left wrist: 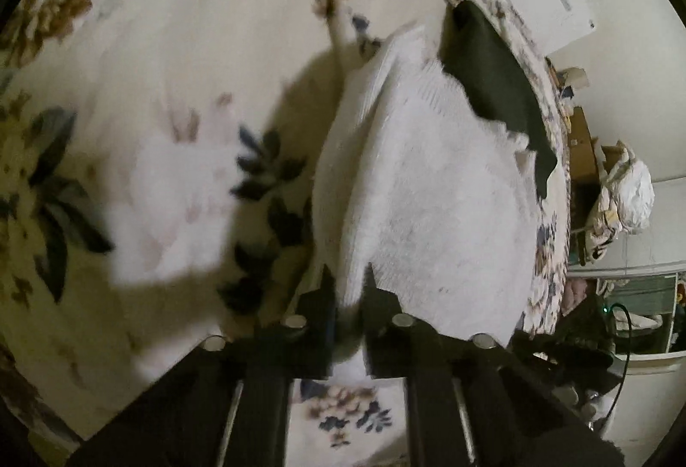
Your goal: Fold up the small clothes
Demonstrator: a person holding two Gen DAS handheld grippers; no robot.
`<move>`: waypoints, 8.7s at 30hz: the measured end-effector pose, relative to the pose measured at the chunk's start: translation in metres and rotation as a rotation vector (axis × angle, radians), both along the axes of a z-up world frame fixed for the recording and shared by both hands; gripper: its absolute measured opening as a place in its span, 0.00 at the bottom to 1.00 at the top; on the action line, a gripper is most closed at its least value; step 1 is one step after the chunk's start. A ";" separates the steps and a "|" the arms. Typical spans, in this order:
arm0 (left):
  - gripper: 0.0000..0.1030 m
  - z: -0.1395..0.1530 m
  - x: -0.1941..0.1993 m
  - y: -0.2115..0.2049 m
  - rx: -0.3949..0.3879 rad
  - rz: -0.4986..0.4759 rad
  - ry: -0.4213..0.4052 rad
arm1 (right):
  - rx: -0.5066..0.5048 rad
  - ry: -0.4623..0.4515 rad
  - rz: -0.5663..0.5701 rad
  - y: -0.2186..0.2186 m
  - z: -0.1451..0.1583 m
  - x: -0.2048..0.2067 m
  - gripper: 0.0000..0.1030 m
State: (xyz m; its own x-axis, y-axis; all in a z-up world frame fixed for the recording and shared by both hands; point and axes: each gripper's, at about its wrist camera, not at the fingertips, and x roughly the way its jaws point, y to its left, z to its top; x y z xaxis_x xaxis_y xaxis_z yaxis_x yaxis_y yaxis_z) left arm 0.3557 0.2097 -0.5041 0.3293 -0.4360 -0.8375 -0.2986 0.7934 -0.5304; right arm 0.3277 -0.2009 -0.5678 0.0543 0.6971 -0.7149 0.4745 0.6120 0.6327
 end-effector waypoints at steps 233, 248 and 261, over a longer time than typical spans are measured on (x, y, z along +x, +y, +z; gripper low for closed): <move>1.00 0.492 -0.079 -0.194 0.655 -0.184 -0.587 | -1.153 -0.851 -0.050 0.057 0.673 -0.171 1.00; 1.00 0.496 -0.080 -0.194 0.654 -0.184 -0.593 | -1.131 -0.847 -0.052 0.063 0.671 -0.181 1.00; 1.00 0.495 -0.082 -0.195 0.656 -0.181 -0.592 | -1.120 -0.847 -0.053 0.066 0.667 -0.183 1.00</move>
